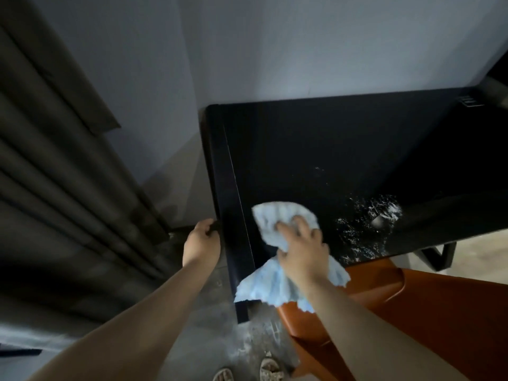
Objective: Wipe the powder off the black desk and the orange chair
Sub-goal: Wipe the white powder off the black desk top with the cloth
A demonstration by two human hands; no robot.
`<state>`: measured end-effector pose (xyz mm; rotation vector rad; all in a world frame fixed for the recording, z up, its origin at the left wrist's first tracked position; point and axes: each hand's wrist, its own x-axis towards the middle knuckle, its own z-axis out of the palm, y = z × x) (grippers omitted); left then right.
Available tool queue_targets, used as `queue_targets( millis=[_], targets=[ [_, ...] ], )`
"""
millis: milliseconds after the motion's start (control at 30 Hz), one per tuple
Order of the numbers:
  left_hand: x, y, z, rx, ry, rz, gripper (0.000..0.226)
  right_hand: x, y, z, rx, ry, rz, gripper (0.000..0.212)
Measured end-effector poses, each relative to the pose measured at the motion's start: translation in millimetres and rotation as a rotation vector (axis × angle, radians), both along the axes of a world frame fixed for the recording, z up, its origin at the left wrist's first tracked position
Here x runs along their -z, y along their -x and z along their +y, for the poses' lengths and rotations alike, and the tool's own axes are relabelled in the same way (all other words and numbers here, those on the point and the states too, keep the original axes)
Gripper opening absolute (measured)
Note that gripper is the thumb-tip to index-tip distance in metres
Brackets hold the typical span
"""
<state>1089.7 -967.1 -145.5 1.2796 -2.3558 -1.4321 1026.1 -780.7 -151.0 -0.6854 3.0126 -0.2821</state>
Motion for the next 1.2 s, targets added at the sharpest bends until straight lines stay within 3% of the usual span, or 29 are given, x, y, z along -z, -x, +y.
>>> queue_targets(
  millis=[100, 167, 233, 300, 533, 567, 633, 700, 900, 1033, 1200],
  targets=[
    [0.1, -5.2, 6.9, 0.094, -0.007, -0.012, 0.043, -13.5, 2.8, 2.6, 0.191, 0.109, 0.048, 0.053],
    [0.8, -7.7, 13.5, 0.144, 0.017, -0.028, 0.042, -14.8, -15.8, -13.5, 0.047, 0.195, 0.066, 0.055],
    [-0.9, -9.2, 19.4, 0.139, 0.045, -0.057, 0.039, -4.1, -43.4, -27.2, -0.184, 0.132, 0.038, 0.056],
    [-3.1, -10.8, 23.5, 0.132, 0.062, -0.069, 0.037, 6.3, -54.1, -22.0, -0.239, 0.085, 0.021, 0.053],
    [-5.8, -14.7, 31.8, 0.306, 0.079, -0.019, 0.049, -7.7, -23.5, 26.2, 0.261, 0.113, 0.092, 0.050],
    [-5.5, -14.6, 32.8, 0.322, 0.097, -0.017, 0.049, -11.5, -29.5, 20.8, 0.227, 0.170, 0.116, 0.051],
    [-3.9, -14.4, 34.1, 0.352, 0.156, -0.056, 0.045, -12.3, -49.0, 6.1, -0.036, 0.238, 0.134, 0.055],
    [-1.6, -15.7, 33.7, 0.366, 0.203, -0.120, 0.041, -8.2, -66.0, -2.8, -0.213, 0.173, 0.116, 0.053],
    [5.2, -15.4, 34.1, 0.542, 0.366, -0.087, 0.049, -14.7, -39.3, 30.5, 0.076, 0.179, 0.123, 0.045],
    [-0.6, -1.8, 45.9, 0.626, 0.504, -0.036, 0.049, -37.2, -27.9, 35.7, -0.003, 0.396, 0.212, 0.047],
    [-15.8, 23.7, 68.7, 0.698, 0.529, -0.064, 0.054, -48.4, 1.2, 40.0, 0.022, 0.453, 0.193, 0.045]
  ],
)
